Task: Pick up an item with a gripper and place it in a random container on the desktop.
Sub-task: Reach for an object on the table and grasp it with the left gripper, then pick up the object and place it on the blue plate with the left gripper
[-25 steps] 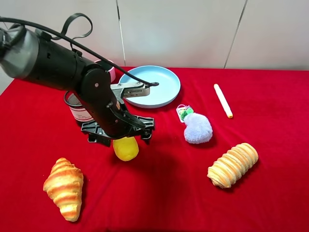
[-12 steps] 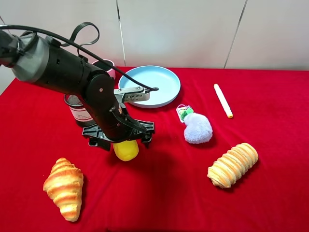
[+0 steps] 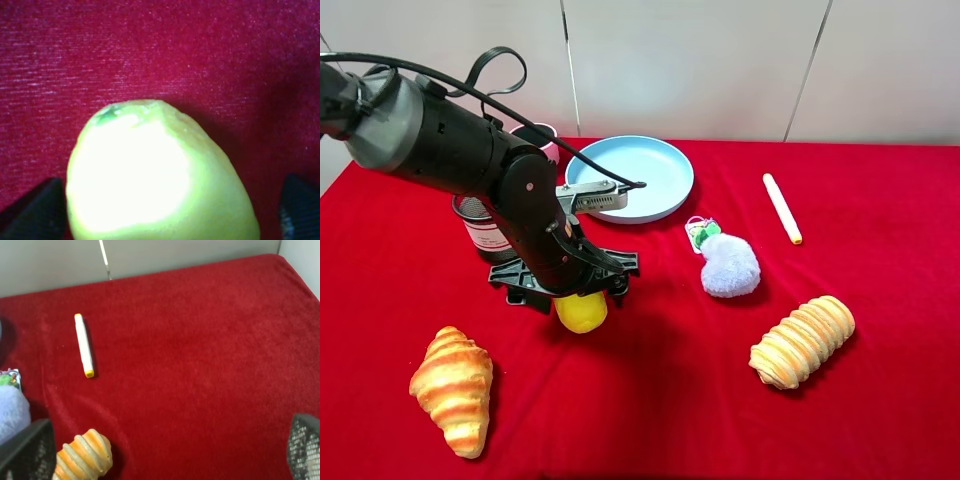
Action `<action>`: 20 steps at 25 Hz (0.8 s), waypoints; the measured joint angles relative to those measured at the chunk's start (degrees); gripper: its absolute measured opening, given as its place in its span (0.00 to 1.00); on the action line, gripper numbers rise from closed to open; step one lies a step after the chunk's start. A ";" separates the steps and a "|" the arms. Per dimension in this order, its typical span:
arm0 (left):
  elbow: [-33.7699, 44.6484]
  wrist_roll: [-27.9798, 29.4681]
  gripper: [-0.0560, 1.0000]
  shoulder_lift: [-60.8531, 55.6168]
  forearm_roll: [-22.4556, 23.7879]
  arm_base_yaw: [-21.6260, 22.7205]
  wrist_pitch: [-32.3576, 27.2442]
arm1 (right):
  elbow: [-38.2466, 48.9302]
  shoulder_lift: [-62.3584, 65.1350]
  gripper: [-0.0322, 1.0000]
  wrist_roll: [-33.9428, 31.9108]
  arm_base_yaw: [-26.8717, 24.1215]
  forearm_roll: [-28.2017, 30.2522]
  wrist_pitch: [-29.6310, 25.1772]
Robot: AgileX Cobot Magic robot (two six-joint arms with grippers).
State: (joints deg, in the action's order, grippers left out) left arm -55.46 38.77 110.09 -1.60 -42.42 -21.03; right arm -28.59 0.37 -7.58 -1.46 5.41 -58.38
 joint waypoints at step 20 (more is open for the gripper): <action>0.00 0.20 0.68 0.00 0.06 0.00 -0.12 | 0.00 0.00 0.70 0.00 0.00 0.00 0.00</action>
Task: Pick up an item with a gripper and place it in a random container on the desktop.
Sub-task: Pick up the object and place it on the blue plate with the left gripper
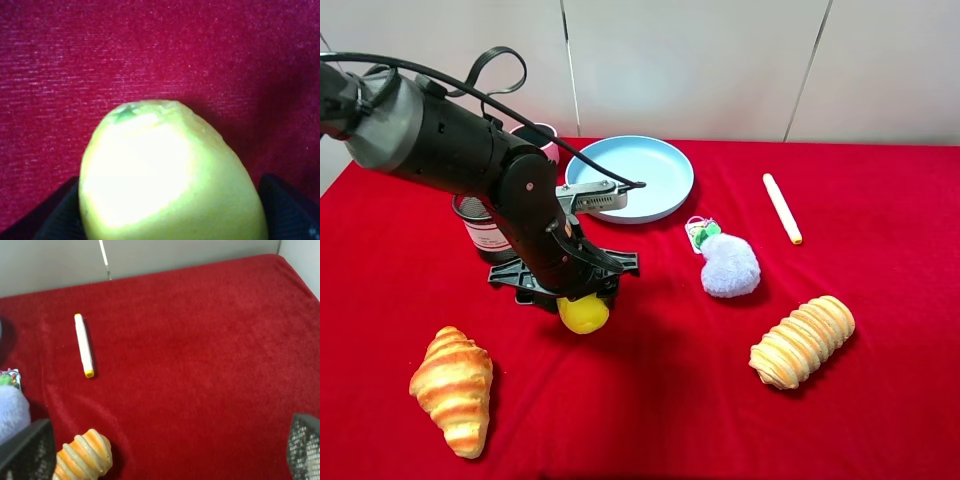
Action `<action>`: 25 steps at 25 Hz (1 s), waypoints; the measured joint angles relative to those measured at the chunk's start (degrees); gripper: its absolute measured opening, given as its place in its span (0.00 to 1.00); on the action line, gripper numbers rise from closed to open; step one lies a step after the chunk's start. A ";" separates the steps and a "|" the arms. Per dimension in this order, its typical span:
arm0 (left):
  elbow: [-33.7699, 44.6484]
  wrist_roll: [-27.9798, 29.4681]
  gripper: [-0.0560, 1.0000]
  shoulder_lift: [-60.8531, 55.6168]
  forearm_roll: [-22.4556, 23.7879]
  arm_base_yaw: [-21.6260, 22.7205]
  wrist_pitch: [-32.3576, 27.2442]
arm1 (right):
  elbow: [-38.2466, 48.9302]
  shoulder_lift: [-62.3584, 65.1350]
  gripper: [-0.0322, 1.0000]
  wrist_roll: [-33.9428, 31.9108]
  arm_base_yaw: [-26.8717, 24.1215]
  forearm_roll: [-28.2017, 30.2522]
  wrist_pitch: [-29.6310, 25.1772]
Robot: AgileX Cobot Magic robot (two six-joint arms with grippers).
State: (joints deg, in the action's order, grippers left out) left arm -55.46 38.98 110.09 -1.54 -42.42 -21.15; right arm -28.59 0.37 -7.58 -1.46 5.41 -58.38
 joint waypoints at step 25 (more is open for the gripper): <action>-11.48 -8.17 0.68 -3.41 -0.04 0.00 -18.24 | 0.00 0.00 0.70 0.00 0.00 0.00 0.00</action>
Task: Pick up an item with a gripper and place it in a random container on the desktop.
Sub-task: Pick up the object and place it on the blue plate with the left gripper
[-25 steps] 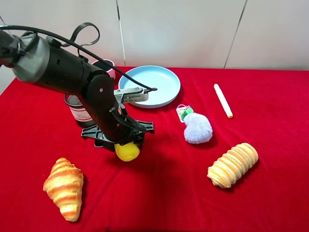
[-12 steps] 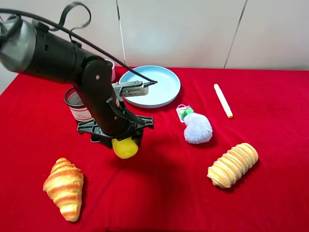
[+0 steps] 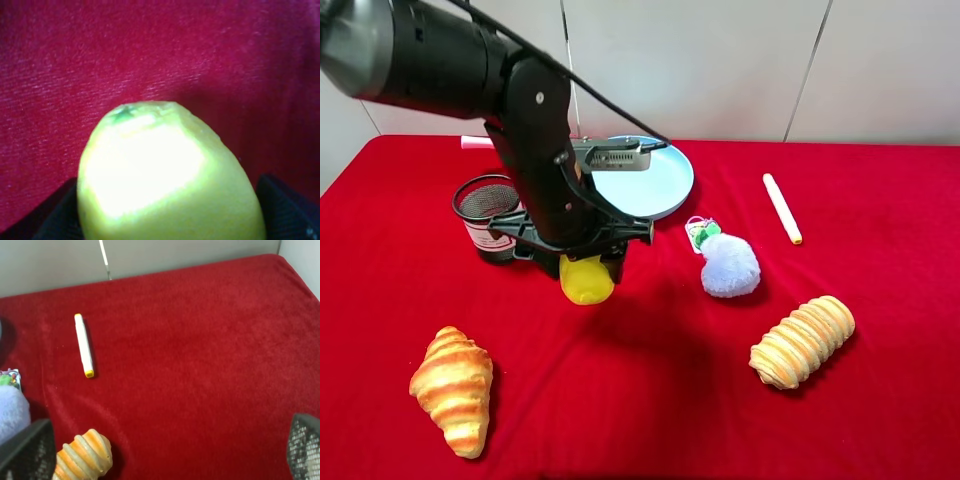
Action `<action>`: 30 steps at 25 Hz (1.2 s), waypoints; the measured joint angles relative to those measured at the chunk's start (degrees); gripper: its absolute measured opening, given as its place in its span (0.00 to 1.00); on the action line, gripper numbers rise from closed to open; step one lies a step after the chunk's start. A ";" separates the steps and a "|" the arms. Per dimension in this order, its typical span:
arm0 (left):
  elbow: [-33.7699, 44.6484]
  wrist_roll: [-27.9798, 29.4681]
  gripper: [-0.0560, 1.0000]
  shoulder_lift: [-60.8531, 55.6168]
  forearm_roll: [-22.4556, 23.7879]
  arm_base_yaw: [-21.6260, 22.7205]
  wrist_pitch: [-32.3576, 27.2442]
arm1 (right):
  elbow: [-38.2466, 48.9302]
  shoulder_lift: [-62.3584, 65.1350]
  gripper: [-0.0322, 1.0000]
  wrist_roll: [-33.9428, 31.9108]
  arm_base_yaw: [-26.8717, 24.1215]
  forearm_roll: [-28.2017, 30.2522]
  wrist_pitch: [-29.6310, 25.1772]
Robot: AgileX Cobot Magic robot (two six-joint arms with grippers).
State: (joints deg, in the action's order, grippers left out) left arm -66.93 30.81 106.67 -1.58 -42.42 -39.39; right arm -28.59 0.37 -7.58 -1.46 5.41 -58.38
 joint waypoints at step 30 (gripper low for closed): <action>-14.95 -4.85 0.68 -0.92 10.54 0.00 -10.06 | 0.00 0.00 0.70 0.00 0.00 0.00 0.00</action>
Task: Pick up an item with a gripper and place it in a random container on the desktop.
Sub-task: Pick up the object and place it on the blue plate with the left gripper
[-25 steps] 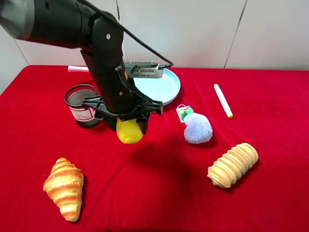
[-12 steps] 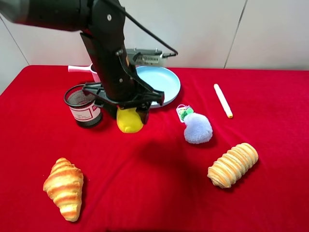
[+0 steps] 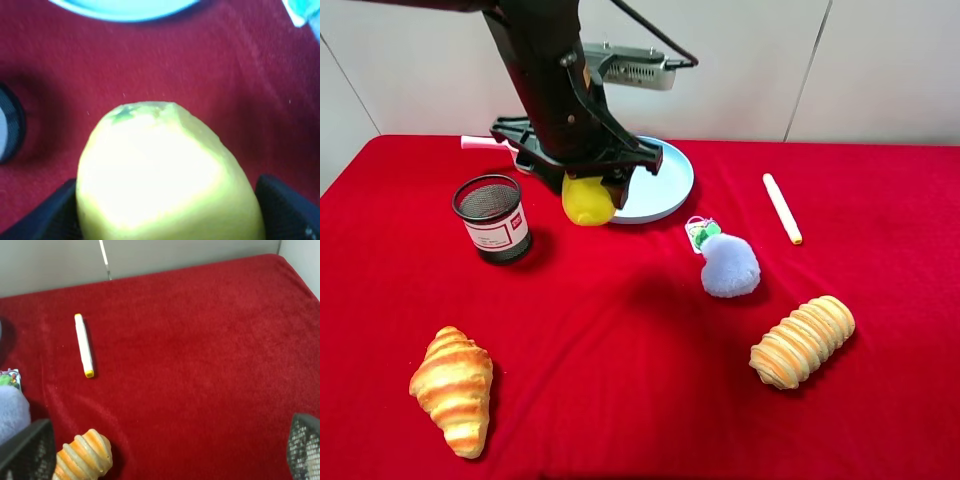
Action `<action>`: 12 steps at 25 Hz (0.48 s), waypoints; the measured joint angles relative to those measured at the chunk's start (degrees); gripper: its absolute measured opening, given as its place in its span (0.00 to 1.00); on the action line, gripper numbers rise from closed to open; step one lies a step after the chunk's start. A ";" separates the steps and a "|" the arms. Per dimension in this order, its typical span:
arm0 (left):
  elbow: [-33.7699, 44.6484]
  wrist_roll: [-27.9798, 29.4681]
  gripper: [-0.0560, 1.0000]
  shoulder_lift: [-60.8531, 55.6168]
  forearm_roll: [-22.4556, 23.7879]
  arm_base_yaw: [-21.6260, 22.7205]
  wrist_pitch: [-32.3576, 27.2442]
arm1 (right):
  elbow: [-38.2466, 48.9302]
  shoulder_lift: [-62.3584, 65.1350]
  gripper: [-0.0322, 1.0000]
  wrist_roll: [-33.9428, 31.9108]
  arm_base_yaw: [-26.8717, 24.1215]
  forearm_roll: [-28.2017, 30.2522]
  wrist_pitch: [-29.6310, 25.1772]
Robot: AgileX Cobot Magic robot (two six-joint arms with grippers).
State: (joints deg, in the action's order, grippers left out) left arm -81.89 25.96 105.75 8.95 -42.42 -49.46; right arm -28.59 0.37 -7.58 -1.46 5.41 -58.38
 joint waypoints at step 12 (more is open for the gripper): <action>-4.04 -3.26 0.68 0.29 1.23 4.83 3.47 | 0.00 0.00 0.70 0.00 0.00 0.00 0.00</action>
State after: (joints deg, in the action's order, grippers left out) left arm -85.93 22.70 106.04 10.18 -37.59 -45.98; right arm -28.59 0.37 -7.58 -1.46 5.41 -58.38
